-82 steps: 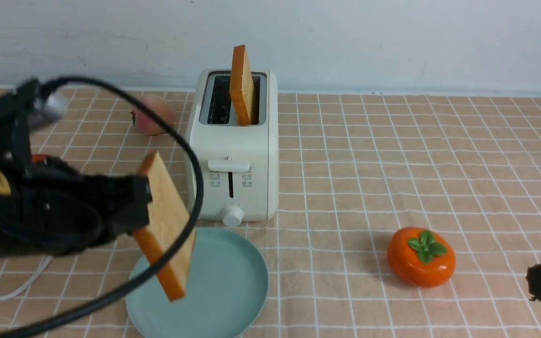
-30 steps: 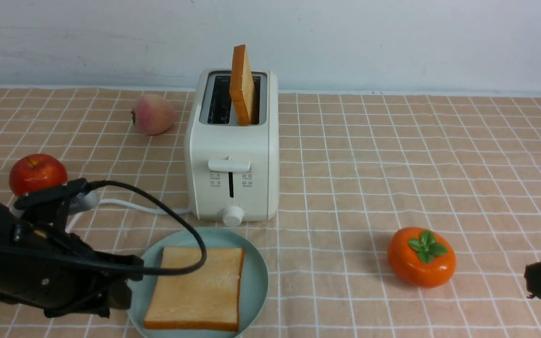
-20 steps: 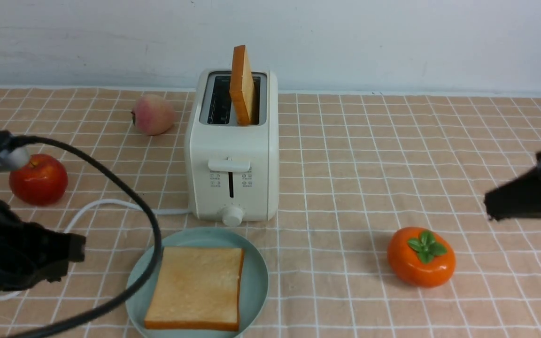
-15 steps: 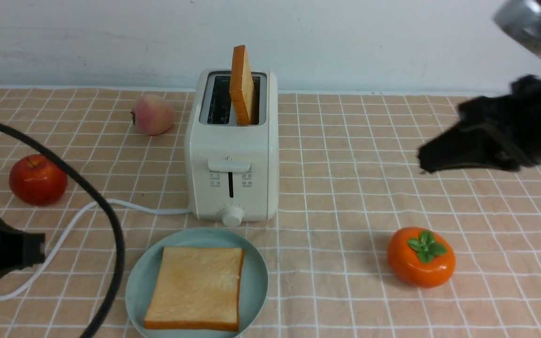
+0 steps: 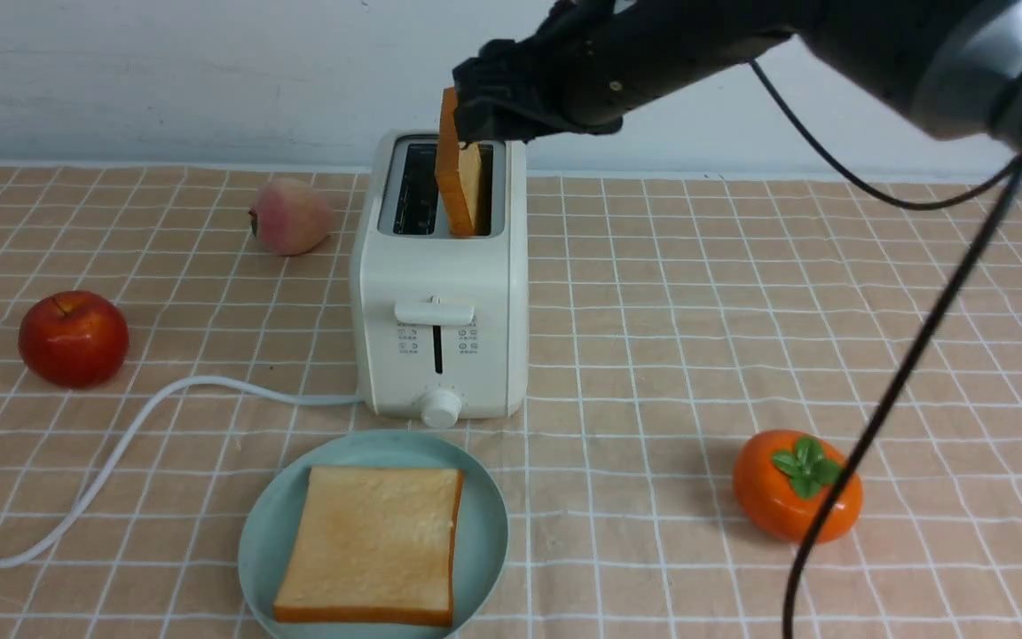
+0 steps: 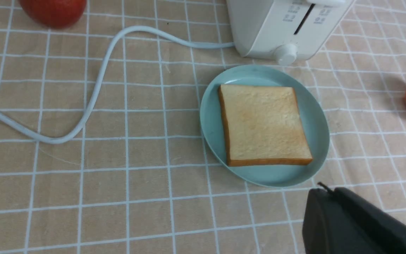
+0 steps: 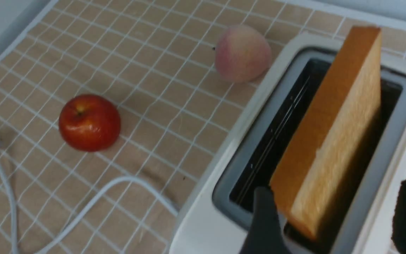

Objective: Take toasted bread from bread machine on light coffee tablecloth place on plate.
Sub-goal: 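Grasp the toast slice in the toaster and pull it up out of the slot with the right gripper, then place the held slice of bread on top of the slice on the plate with the right gripper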

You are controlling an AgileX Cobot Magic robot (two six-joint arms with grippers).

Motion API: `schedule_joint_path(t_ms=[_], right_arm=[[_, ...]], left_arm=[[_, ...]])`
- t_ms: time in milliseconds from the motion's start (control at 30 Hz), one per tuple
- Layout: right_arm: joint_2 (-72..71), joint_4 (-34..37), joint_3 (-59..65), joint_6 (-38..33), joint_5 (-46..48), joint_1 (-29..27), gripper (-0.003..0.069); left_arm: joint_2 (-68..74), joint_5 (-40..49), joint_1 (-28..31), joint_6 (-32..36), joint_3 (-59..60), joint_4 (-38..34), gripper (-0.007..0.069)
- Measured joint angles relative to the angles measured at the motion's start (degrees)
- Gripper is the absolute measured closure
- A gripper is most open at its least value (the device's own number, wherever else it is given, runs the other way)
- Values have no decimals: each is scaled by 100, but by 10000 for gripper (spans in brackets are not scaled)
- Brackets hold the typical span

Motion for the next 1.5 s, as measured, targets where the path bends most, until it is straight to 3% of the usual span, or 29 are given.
schedule_joint_path(t_ms=[200, 367, 400, 433, 500, 567, 700, 1033, 1167, 1367, 1500], right_arm=[[1028, 102, -806, 72, -227, 0, 110], [1210, 160, -878, 166, -300, 12, 174], [1185, 160, -898, 166, -310, 12, 260], [1185, 160, -898, 166, -310, 12, 260], [1036, 62, -903, 166, -145, 12, 470], [814, -118, -903, 166, 43, 1, 583], [207, -503, -903, 170, 408, -2, 585], [-1899, -1143, -994, -25, 2775, -6, 585], [-2136, -1212, -740, -35, 2977, -130, 585], [-2338, -246, 456, -175, 2977, -172, 585], [-2320, 2201, 2139, -1366, 2835, -172, 585]], left_arm=[[-736, 198, 0, -220, 0, -44, 638], [-842, 399, 0, -569, 0, -25, 638], [-863, 447, 0, -668, 0, -52, 638], [-869, 446, 0, -668, 0, -52, 638], [-875, 473, 0, -686, 0, -65, 638], [-875, 467, 0, -686, 0, -59, 638], [-875, 422, 0, -686, 0, -45, 638], [-875, 393, 0, -691, 0, 276, 638], [-879, 388, 0, -702, 0, 355, 638], [-879, 401, 0, -702, 0, 409, 638], [-879, 468, 0, -702, 0, 409, 638]])
